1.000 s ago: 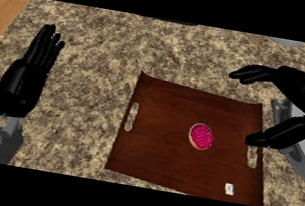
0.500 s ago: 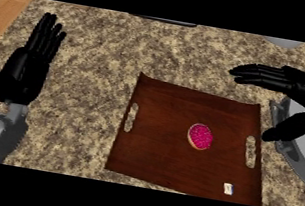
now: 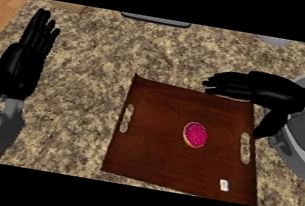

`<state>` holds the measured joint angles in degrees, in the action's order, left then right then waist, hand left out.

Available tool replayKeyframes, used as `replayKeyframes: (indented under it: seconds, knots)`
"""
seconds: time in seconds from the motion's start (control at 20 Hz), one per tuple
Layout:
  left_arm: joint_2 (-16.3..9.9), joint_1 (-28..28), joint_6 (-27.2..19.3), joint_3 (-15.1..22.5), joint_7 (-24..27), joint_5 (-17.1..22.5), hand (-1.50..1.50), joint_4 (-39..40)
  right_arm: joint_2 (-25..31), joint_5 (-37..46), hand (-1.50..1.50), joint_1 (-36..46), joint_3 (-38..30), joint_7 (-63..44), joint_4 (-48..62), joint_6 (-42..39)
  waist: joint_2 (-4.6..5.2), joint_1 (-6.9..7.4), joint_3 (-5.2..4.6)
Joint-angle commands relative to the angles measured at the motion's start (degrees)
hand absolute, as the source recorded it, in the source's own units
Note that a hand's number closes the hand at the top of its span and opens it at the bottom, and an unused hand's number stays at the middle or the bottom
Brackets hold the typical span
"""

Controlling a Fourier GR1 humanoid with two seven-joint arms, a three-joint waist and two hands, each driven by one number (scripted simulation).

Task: Pick the cupcake from the tray and place it in the pot

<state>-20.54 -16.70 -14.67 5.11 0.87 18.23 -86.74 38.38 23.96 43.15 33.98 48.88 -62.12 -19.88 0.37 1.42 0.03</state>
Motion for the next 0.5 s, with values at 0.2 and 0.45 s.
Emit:
replayKeyframes:
  seconds: [0.2,0.45]
  knots:
    - [1.21,2.28,1.14,-0.75,0.15,-1.0,0.0,-1.02,-5.9,7.81,-1.5,1.29,3.26,4.46,10.2,-1.63,-0.15,-0.24,-0.01]
    - [0.11,3.23,2.98,-3.15,-0.1,-1.12,0.0,-1.12,-8.17,10.77,-1.5,-0.55,3.57,4.51,9.93,-1.22,-0.31,-0.73,-0.03]
